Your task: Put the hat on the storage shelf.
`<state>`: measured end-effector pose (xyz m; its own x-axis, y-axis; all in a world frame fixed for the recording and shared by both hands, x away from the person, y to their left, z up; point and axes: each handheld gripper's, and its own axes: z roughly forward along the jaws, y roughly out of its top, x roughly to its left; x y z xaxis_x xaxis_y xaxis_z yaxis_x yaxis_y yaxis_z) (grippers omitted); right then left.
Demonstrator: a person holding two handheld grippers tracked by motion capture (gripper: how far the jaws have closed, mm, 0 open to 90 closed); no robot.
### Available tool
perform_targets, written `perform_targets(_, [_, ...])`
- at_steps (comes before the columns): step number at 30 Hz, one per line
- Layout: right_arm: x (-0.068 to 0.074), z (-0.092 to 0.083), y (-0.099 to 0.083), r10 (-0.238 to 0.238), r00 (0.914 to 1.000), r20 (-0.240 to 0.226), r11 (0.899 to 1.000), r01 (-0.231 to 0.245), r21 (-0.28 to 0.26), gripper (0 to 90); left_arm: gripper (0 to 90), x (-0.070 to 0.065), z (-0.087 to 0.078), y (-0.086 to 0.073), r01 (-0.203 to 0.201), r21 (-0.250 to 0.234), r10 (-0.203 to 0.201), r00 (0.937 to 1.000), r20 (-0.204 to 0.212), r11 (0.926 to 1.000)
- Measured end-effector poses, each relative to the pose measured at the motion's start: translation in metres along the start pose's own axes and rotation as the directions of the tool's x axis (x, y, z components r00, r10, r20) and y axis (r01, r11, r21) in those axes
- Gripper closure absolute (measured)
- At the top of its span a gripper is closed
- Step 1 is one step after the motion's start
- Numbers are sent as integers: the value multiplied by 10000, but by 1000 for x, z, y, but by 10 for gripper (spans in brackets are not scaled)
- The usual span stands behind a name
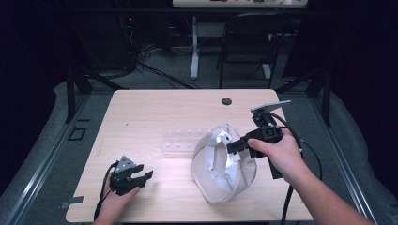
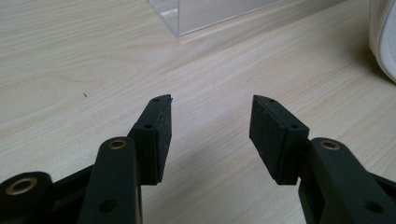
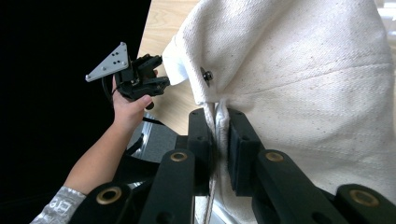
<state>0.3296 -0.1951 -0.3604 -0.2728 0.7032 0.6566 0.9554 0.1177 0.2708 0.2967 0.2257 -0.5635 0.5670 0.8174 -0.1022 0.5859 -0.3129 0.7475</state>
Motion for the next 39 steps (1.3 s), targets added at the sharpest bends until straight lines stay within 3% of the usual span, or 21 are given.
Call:
perform_targets(5, [1,-8,1,-5,10000,57,9999,6,-163,818,491,-3,0,0,8,-44,-8,10000,11,10000])
perform_targets(14, [-1,-22,5,173,9999,-6,9983,-173,-548,818,486,-11,-1,3,-332,-127,334,9994,106,9994])
perform_targets(24, [3,-33,12,207,9995,-240,9963,-226,-826,818,481,-31,-6,13,-814,-514,833,9958,374,9954])
perform_targets(28, [5,-35,16,248,9989,-404,9956,-283,-888,818,481,-45,-8,21,-1122,-752,1173,9908,674,9908])
perform_targets(33, [8,-40,22,234,9986,-479,9937,-284,-1085,818,481,-65,-15,34,-1599,-1146,1723,9791,1081,9805])
perform_targets(39, [13,-47,28,222,9985,-506,9915,-285,-1269,818,491,-80,-12,42,-1818,-1144,1983,9678,1548,9767])
